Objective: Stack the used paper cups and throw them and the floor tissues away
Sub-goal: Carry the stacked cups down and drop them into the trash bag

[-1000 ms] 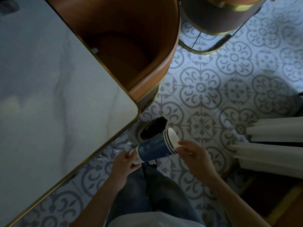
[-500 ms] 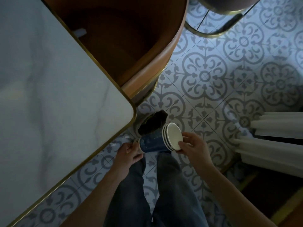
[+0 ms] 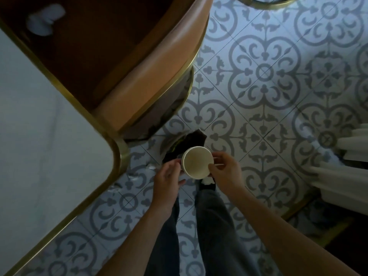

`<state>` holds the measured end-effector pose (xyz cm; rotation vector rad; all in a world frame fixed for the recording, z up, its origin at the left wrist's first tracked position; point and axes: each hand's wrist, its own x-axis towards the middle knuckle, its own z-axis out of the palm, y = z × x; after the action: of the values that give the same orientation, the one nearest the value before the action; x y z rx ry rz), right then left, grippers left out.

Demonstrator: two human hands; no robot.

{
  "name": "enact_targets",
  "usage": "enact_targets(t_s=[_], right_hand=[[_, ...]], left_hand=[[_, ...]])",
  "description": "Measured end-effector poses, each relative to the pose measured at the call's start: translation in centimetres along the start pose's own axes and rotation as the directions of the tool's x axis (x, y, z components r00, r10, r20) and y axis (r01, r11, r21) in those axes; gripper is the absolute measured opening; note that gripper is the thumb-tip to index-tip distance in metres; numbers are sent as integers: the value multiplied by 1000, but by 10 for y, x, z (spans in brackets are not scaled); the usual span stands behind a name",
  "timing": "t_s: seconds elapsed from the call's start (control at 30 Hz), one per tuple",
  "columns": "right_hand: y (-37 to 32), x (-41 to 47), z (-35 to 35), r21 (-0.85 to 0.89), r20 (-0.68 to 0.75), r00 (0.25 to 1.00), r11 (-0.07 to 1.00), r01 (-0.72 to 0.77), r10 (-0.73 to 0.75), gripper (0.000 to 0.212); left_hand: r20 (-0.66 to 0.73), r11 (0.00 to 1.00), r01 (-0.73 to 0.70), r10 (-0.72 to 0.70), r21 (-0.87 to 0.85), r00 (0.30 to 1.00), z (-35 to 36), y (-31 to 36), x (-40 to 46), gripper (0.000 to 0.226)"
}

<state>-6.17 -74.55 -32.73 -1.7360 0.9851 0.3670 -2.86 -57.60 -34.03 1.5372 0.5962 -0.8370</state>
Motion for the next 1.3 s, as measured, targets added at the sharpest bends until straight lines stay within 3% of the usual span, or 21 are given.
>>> enact_targets(t_s=[0.33, 0.63, 0.97, 1.3], right_hand=[[67, 98, 42, 27, 13, 998, 998, -64, 64, 27], [110, 178, 61, 52, 33, 987, 986, -161, 159, 31], [126, 207, 65, -36, 88, 995, 998, -43, 46, 41], [128, 204, 56, -126, 162, 985, 991, -33, 53, 37]], left_hand=[[-26, 990, 126, -125, 63, 992, 25, -29, 98, 22], [-13, 969, 129, -129, 212, 992, 43, -45, 184, 24], [-7, 955, 137, -140, 262, 990, 64, -64, 221, 29], [-1, 950, 141, -146, 277, 989, 73, -69, 214, 25]])
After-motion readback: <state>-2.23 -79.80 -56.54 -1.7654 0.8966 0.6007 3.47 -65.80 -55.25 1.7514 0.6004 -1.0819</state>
